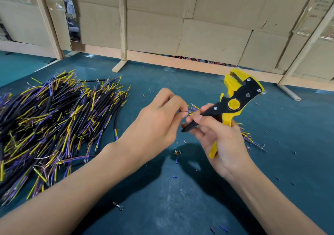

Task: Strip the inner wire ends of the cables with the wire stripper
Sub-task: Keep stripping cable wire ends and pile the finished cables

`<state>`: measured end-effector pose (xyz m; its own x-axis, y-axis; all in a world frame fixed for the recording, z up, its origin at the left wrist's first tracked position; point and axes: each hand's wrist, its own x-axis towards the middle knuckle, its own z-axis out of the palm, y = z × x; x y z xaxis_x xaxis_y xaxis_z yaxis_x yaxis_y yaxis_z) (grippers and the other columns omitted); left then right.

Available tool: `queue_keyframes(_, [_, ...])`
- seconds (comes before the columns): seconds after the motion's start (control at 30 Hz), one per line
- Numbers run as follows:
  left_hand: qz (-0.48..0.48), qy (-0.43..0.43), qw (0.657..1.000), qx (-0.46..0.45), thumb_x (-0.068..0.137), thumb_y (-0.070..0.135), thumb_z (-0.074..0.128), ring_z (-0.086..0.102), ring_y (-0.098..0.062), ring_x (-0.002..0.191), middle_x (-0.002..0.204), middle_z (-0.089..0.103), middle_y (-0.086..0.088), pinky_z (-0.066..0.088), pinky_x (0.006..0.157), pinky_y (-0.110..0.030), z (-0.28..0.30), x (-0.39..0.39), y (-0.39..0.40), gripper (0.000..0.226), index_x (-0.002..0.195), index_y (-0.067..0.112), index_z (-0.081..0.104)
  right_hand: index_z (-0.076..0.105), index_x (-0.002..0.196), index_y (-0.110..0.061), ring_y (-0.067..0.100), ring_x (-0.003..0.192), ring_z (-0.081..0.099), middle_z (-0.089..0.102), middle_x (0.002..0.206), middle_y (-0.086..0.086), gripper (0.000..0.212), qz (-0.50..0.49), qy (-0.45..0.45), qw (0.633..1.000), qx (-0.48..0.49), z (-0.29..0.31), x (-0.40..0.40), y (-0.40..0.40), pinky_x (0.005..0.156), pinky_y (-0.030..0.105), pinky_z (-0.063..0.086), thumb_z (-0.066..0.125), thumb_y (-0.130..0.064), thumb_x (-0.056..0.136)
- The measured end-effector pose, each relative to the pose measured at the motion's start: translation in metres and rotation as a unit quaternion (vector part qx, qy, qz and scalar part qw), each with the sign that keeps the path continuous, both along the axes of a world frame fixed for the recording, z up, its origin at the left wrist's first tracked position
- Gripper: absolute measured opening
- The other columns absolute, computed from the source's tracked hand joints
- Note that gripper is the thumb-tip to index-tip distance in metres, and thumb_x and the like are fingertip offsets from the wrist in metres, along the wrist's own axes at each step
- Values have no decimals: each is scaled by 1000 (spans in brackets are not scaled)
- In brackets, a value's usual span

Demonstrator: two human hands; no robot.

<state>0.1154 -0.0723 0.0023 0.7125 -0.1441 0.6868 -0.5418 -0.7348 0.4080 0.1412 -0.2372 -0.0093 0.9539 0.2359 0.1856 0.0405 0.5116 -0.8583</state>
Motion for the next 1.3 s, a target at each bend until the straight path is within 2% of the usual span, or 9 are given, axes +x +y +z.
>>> queue_keyframes(0.13, [15,0,1000,-20,100,13,58,58,-15,76,104,51,0,52,67,-44,-1,-1,-3,7,103,8,63,67,83,-14,30,77,67,63,81,12,25,12,17,1000,17,1,-1,2,86,49,57,65,11,82])
queue_keyframes(0.23, [35,-4,998,-46,99,12,59,55,-13,70,102,52,-1,51,69,-41,0,1,-1,7,102,8,63,67,83,-13,29,76,66,62,79,10,24,6,15,999,29,2,-2,2,82,47,58,68,10,77])
queue_keyframes(0.4, [101,-46,991,-72,96,7,63,51,6,76,100,57,-5,36,76,-5,10,11,23,8,102,6,67,66,86,-8,34,76,64,59,81,17,17,1,-13,1000,-3,5,3,-7,77,46,57,69,5,77])
queue_keyframes(0.47, [104,-70,990,-69,96,7,64,50,10,79,101,58,-7,33,79,-2,11,12,27,9,103,5,69,65,90,-5,36,75,63,58,79,18,14,38,-15,998,-37,4,4,-10,75,47,57,69,3,79])
queue_keyframes(0.7, [86,-144,982,-83,96,6,65,47,0,78,99,59,-8,37,78,-8,13,9,22,10,103,4,72,71,91,-9,36,76,67,65,80,19,12,168,-27,971,-168,-9,-5,-3,73,50,58,73,-3,81])
queue_keyframes(0.8, [78,-143,983,-89,96,5,65,49,4,78,99,60,-7,37,75,-9,15,7,24,12,104,4,73,72,93,-11,35,77,68,66,81,17,15,194,-37,968,-157,-9,-8,-1,74,50,58,76,-9,79])
queue_keyframes(1.0, [44,-136,985,-93,94,3,66,56,-11,78,97,62,-10,44,70,-17,14,6,23,15,105,4,75,70,96,-11,34,77,67,66,82,17,15,206,-56,964,-159,-8,-8,-2,76,53,59,74,-10,81])
queue_keyframes(1.2, [43,-126,984,-120,92,5,69,60,-3,78,93,66,-1,44,72,-15,16,3,21,13,102,9,76,69,95,-10,35,76,67,66,81,17,14,211,-66,963,-157,-8,-9,-3,75,54,58,73,-9,81])
queue_keyframes(1.3, [31,-123,982,-138,92,6,69,66,-13,78,90,67,2,52,70,-26,15,3,21,10,100,9,75,68,94,-8,34,74,66,65,79,17,14,215,-63,963,-153,-7,-10,-3,75,54,58,72,-8,81])
